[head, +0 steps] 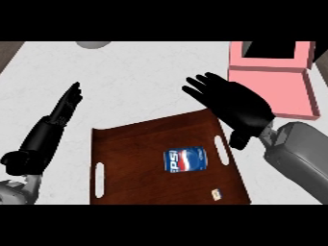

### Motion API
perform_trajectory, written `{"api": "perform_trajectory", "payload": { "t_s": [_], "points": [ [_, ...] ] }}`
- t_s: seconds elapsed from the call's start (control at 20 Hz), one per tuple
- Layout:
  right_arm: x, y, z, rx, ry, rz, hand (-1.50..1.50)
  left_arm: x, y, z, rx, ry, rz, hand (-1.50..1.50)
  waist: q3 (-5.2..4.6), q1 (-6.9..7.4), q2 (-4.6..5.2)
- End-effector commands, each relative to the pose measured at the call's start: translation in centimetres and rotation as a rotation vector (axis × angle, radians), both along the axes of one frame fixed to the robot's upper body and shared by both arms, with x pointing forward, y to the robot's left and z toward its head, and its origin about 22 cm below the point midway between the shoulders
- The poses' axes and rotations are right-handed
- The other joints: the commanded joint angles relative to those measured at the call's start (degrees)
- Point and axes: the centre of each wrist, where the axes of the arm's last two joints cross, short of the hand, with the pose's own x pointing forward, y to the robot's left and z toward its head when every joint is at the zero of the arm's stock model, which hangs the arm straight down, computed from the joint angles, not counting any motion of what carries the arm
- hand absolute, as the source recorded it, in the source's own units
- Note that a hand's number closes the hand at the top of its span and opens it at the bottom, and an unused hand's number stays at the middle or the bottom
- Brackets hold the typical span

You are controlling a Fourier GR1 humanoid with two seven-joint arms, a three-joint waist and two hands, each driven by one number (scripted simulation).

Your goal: Pick the can from the tray and place it in the cardboard box

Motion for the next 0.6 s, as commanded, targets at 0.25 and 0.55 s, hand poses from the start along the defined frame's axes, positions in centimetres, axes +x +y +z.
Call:
{"api": "perform_trajectory", "payload": {
  "t_s": [0.25,0.55],
  "points": [
    [-3.9,11.8,-1.5,-0.755,-0.122,0.120,-1.50,1.5,-1.1,1.2,0.098,-0.038,-0.154,0.00,0.78,1.18,1.63],
    [-6.0,18.7,-5.1,-1.170,-0.107,0.045,-1.50,2.2,-1.6,1.9,0.099,-0.052,-0.167,0.00,1.14,0.23,1.88]
  ]
}}
